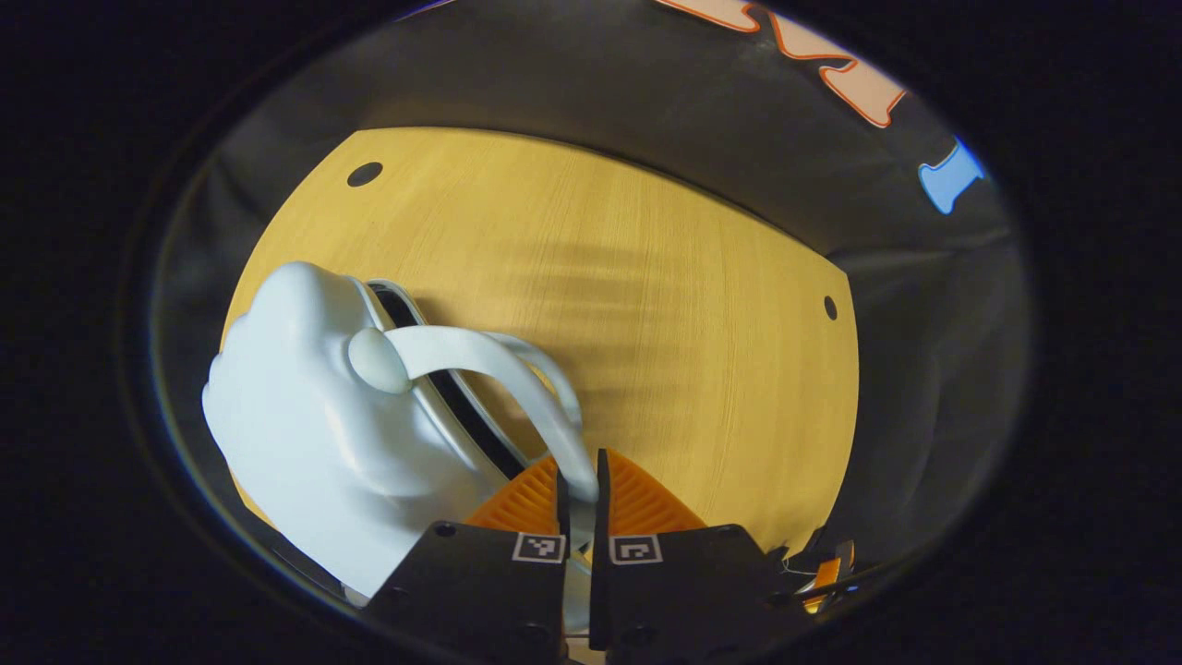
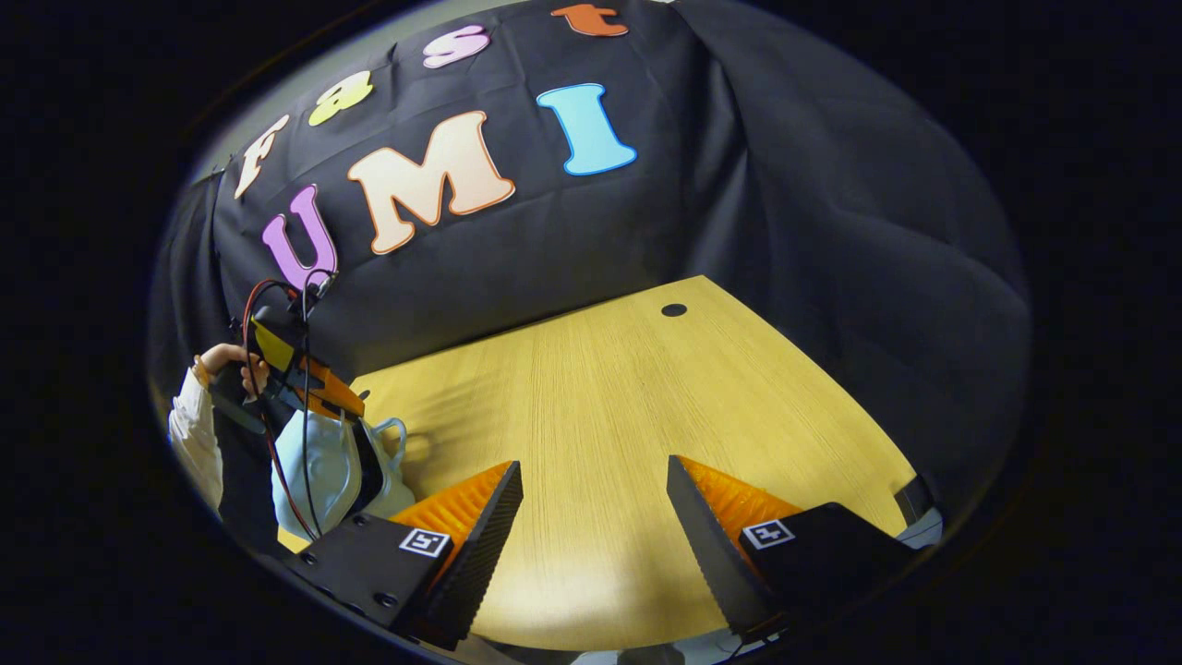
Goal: First open the suitcase, pack the skin care products into it, and then close the suitcase.
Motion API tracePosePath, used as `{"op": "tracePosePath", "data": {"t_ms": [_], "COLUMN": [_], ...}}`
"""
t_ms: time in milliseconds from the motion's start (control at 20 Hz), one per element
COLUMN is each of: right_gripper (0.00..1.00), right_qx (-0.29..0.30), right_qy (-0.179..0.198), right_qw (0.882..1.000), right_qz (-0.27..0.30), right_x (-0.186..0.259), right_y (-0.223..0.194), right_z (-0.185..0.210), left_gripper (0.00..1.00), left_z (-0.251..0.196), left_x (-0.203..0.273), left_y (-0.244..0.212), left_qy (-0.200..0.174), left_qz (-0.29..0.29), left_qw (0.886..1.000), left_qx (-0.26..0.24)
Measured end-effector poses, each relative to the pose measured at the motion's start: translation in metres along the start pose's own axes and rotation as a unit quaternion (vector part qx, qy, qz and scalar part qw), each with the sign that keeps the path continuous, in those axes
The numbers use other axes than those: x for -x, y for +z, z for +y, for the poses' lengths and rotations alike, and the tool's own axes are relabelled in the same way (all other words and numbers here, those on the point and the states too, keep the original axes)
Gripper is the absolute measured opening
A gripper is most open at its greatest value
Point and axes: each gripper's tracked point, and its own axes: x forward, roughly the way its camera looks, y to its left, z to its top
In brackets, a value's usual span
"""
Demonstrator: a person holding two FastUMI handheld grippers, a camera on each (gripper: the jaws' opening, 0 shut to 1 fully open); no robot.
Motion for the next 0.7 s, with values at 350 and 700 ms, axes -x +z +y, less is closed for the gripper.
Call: {"op": "tracePosePath", "data": {"t_ms": [350,700], "right_gripper": [0.99,0.94], "right_qx": [0.001,0.006], "right_qy": [0.013,0.031], "right_qw": [1.000,0.999], "right_qz": [-0.015,-0.031], "right_x": [0.014,0.027], "right_y": [0.006,0.020], "right_z": [-0.020,-0.036], "left_gripper": [0.28,0.88], "left_z": [-0.022,-0.065], "left_x": [0.006,0.026], "left_y": [-0.007,-0.056], "left_qy": [-0.001,0.005], "left_qz": [-0.032,-0.066], "left_qw": [0.999,0.993], "left_qx": [-0.038,-0.098]}}
